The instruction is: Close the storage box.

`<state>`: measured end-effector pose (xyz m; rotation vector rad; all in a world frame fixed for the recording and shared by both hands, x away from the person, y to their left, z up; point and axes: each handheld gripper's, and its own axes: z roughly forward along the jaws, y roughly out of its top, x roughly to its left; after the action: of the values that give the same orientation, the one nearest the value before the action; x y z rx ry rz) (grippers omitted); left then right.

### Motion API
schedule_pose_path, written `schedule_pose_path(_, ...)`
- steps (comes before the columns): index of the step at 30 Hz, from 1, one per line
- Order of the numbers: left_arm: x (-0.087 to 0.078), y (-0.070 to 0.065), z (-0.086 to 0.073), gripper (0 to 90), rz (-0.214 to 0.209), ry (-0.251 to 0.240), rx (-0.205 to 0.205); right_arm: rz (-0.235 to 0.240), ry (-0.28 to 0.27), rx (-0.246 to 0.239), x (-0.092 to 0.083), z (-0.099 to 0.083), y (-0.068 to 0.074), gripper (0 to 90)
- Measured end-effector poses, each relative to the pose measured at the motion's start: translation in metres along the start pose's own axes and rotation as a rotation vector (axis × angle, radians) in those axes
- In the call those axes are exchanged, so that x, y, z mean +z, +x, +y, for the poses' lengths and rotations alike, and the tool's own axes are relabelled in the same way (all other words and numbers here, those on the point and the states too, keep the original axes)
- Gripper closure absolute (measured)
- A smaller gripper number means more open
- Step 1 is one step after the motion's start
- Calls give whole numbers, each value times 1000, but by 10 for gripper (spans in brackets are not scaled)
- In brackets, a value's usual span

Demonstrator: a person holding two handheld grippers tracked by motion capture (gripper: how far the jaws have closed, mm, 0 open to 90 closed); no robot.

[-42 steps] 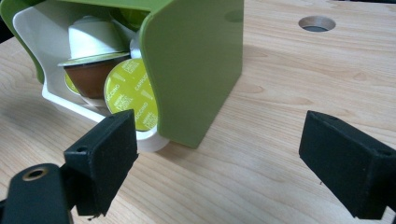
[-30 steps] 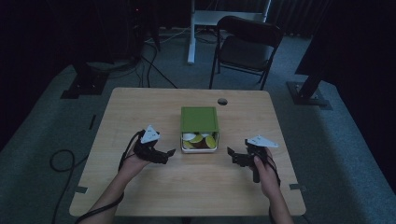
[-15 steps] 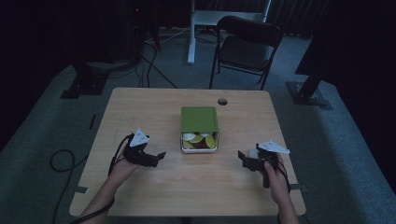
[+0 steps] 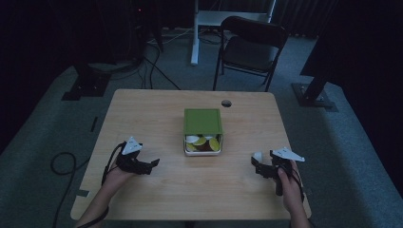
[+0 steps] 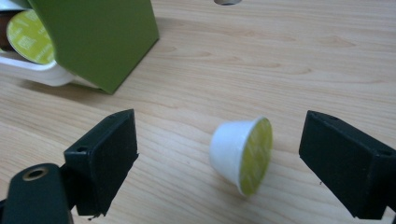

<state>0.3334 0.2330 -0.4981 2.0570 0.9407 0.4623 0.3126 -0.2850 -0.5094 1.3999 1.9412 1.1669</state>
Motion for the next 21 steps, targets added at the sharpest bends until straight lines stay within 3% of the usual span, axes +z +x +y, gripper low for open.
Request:
schedule_pose_path(7,-8,7,-18,22,21,15,-24,-32,11,29,-7,-13,-13,111)
schedule_pose_path(21,-24,21,-51,21,59,77,-86,-57,73,45,-8,-37,-22,111)
